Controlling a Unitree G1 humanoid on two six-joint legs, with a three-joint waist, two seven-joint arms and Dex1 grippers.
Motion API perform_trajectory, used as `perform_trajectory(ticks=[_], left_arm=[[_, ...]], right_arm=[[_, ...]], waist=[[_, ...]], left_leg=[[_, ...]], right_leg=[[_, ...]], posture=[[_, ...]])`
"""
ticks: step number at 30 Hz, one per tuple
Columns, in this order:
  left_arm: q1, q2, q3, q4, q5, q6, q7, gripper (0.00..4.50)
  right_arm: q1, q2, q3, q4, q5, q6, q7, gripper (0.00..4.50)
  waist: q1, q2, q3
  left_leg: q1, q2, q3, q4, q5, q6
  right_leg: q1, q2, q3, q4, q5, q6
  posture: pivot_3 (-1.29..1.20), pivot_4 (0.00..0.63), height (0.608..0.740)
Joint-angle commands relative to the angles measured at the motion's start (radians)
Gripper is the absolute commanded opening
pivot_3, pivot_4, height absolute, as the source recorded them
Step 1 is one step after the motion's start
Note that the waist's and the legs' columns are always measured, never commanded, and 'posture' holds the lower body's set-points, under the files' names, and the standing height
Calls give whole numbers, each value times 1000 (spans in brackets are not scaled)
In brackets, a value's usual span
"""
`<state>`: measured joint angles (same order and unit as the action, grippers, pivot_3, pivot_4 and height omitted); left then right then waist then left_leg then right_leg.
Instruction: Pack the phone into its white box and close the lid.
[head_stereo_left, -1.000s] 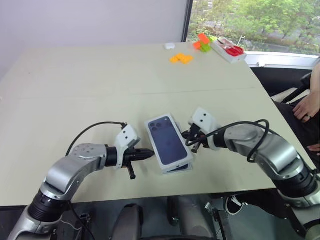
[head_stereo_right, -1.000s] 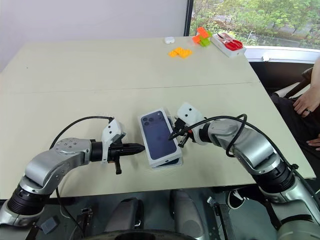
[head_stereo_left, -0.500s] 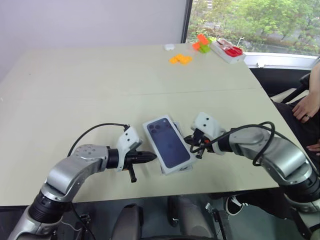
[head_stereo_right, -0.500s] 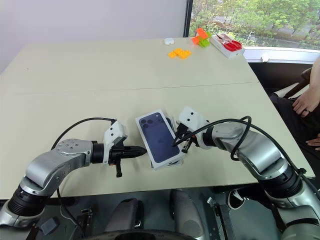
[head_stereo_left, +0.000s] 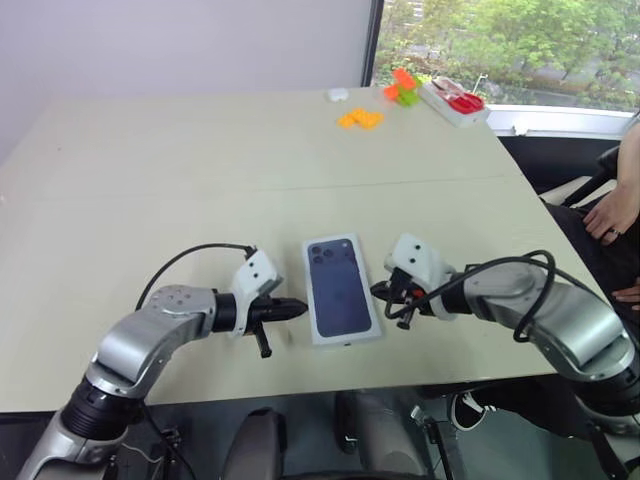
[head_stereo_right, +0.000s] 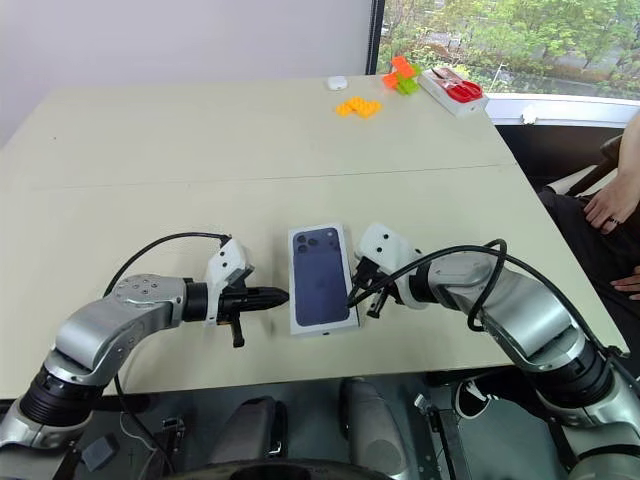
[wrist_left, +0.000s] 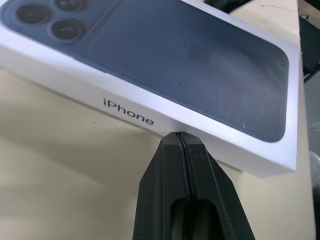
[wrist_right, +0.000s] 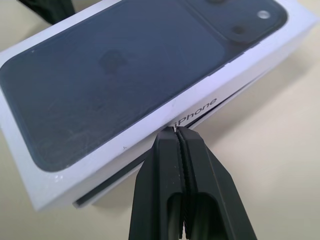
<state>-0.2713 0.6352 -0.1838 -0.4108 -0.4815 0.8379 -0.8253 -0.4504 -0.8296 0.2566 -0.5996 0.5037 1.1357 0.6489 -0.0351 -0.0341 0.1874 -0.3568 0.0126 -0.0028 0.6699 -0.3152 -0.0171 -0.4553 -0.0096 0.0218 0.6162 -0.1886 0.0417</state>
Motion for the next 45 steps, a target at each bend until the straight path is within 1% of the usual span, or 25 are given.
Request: perform_trajectory(ticks=[1, 13, 30, 45], left_arm=[[-30, -26, -12, -31, -9, -40, -10, 0], [-27, -23, -12, -46, -10, -30, -37, 0], [-14, -16, -14, -55, -6, -30, -44, 0], [-2, 3, -24, -60, 11, -34, -57, 0]], right_arm=[[2, 10, 9, -85, 42, -9, 43, 76], [4, 25, 14, -56, 7, 0, 20, 76], [32, 14, 22, -60, -18, -12, 29, 76], [23, 10, 28, -53, -41, -25, 50, 76]], waist=[[0, 0, 0], [-2, 0, 0], [-1, 0, 0], [-1, 0, 0]], left_leg=[[0, 0, 0, 0, 0, 0], [0, 0, 0, 0, 0, 0], [0, 0, 0, 0, 0, 0], [0, 0, 0, 0, 0, 0]], right_leg=[[0, 0, 0, 0, 0, 0], [0, 0, 0, 0, 0, 0], [0, 0, 0, 0, 0, 0], [0, 0, 0, 0, 0, 0]], posture=[[0, 150, 734], [0, 150, 734], [0, 150, 734], [0, 150, 734]])
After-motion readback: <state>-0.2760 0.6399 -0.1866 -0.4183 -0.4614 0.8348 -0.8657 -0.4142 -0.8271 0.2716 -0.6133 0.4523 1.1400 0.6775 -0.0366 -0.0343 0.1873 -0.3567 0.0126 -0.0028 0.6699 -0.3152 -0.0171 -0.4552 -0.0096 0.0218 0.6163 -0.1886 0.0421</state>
